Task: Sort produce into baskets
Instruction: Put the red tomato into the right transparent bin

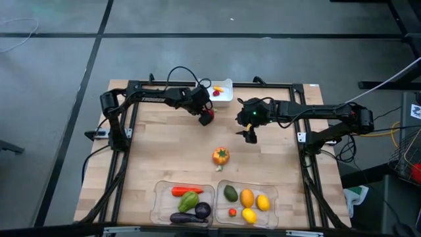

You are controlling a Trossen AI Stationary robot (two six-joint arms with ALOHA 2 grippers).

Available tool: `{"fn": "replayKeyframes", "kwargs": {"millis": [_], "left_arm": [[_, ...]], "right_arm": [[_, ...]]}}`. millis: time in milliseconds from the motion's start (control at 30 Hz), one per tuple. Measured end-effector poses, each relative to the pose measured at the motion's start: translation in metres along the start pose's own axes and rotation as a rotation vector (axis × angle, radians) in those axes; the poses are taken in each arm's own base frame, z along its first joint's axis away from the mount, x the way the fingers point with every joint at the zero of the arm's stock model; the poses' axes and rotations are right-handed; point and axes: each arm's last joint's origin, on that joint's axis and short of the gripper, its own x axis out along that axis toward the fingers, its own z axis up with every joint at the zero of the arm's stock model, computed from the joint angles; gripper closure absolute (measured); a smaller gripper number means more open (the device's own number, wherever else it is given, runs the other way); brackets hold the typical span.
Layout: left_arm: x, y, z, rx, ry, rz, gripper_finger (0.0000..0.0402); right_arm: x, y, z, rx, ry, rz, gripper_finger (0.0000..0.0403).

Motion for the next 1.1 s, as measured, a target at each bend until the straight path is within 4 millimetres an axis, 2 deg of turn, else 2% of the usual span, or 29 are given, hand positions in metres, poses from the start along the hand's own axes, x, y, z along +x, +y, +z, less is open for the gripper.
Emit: {"fn": "replayKeyframes", "kwargs": {"millis": [267,500,867,1100], "left_arm": [[0.001,0.000,0.001,-0.032,-0.024,-0.005,0.0137],[0.007,0.003,-0.006,-0.093,-0.018,-0.003,0.0137],[0.007,0.002,-0.006,-0.096,-0.025,-0.007,0.0137],[0.007,-0.003,-0.005,-0.085,-0.034,-0.042,0.0137]], "right_arm": [[0.000,0.000,0.002,-0.002,-0.016,-0.003,0.0095],[0.000,0.000,0.002,-0.002,-0.016,-0.003,0.0095],[0.000,-0.001,0.002,-0.002,-0.017,-0.016,0.0095],[0.015,-0.004,0.004,-0.003,-0.018,-0.058,0.0095]]}}
